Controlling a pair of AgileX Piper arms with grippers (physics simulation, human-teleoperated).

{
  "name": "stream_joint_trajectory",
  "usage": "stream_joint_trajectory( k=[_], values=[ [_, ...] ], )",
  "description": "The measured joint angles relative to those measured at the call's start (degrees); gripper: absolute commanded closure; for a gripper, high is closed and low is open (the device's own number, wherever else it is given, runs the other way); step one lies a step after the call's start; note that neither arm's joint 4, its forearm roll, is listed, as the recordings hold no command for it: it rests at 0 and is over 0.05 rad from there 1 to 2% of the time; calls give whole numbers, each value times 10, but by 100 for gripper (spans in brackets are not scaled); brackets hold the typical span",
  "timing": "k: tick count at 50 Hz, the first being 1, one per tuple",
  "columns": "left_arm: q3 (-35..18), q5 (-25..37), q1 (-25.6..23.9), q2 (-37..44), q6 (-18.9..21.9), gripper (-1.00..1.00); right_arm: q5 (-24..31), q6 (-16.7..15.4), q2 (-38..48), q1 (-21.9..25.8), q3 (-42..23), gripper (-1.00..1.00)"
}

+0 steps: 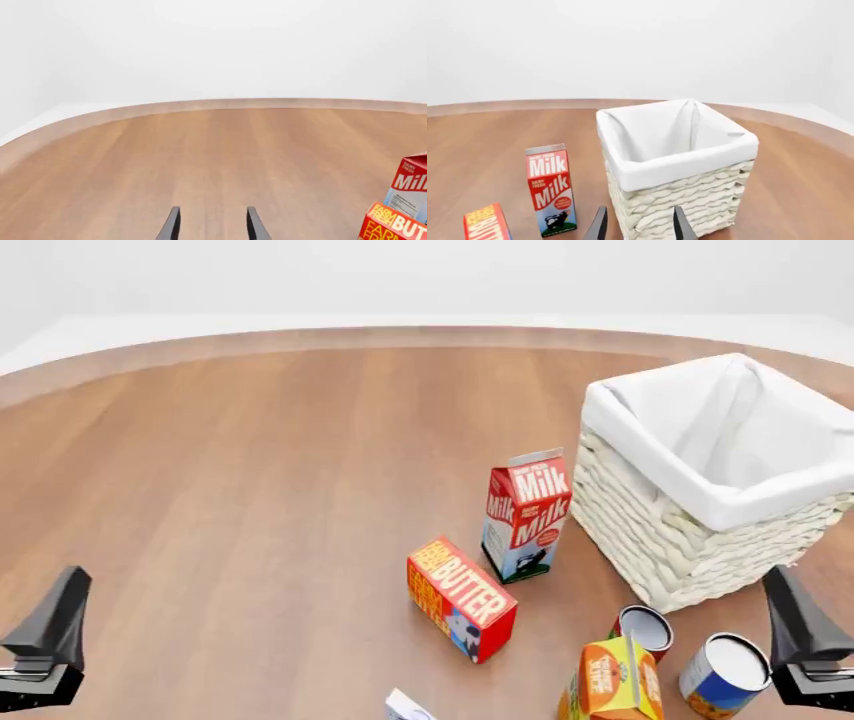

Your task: Pick up the cream cheese box and the butter, and put them in the basket.

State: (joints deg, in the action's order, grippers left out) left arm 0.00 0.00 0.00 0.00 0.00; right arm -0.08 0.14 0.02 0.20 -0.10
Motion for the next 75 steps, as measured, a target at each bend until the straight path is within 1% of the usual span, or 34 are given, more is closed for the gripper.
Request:
stream_joint_trajectory(
  k=[5,13,21,29,34,41,48,60,69,75],
  values=[
    [0,0,0,0,0,-100,5,3,1,3,-6,-100],
    [0,0,0,0,0,-100,27,4,23,15,-44,-100],
    [0,0,0,0,0,-100,62,-7,89,68,-112,-100],
    [0,0,0,0,0,-100,112,-1,168,137,-199,-100],
    [0,0,0,0,0,-100,135,0,214,173,-245,-100],
    [0,0,0,0,0,-100,153,4,257,208,-287,-100],
    [0,0,0,0,0,-100,180,5,336,252,-353,-100],
    [0,0,0,0,0,-100,205,0,440,308,-430,-100],
    [0,0,0,0,0,-100,219,-2,500,333,-466,-100],
    [0,0,0,0,0,-100,220,-2,527,344,-474,-100]
  ],
)
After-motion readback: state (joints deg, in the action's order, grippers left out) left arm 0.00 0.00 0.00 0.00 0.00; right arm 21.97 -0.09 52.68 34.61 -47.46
